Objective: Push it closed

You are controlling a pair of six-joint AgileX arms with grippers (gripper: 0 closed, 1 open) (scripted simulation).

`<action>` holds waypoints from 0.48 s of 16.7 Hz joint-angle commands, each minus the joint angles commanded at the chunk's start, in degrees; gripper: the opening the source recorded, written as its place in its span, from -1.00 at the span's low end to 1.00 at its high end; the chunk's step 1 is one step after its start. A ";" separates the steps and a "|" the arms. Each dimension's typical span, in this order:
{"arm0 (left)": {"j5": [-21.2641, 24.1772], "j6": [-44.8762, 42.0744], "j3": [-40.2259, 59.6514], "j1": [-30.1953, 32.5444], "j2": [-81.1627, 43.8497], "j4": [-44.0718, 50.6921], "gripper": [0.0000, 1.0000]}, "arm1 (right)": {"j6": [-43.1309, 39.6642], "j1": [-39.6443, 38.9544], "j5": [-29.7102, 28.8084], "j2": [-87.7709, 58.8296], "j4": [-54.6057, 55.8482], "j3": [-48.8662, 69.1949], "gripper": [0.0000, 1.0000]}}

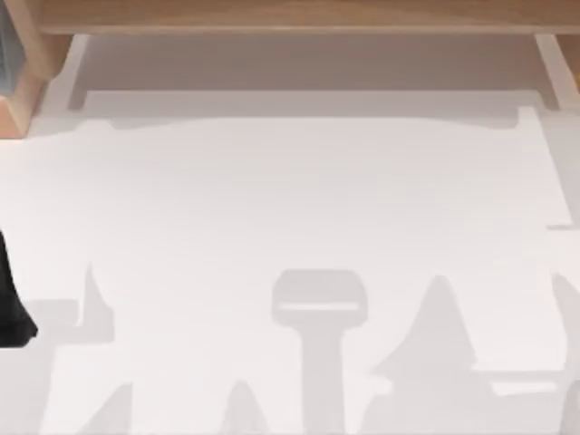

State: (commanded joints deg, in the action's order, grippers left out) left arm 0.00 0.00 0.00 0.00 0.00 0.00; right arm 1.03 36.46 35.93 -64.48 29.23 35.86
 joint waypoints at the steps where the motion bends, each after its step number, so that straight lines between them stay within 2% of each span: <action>1: 0.00 0.00 0.00 0.00 0.00 0.00 1.00 | 0.00 0.00 0.00 0.00 0.00 0.00 1.00; 5: 0.00 0.00 0.00 0.00 0.00 0.00 1.00 | -0.02 -0.22 -0.14 0.18 -0.12 -0.24 1.00; 8: 0.00 0.00 0.00 0.00 0.00 0.00 1.00 | -3.43 0.54 -0.29 -1.35 2.28 -0.54 1.00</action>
State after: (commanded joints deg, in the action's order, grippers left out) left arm 0.00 0.00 0.00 0.00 0.00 0.00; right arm -2.40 37.00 35.65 -65.84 31.51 35.33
